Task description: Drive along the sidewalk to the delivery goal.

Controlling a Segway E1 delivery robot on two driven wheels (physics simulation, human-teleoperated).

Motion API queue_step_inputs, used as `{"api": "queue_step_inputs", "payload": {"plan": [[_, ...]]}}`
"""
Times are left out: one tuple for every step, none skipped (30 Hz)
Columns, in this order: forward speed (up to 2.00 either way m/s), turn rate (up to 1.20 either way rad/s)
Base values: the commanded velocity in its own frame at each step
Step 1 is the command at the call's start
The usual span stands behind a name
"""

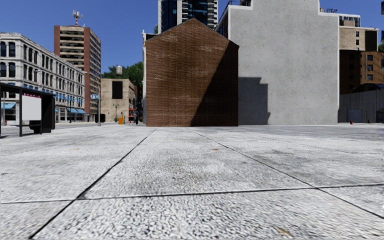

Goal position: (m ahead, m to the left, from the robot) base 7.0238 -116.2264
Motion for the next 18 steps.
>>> {"api": "queue_step_inputs", "payload": {"plan": [[0.78,-0.37],[0.78,-0.37],[0.78,-0.37],[0.78,-0.37],[0.78,-0.37],[0.78,-0.37],[0.78,-0.37],[0.78,-0.37],[0.78,-0.37],[0.78,-0.37],[0.78,-0.37],[0.78,-0.37],[0.78,-0.37],[0.78,-0.37],[0.78,-0.37],[0.78,-0.37],[0.78,-0.37],[0.78,-0.37]]}}
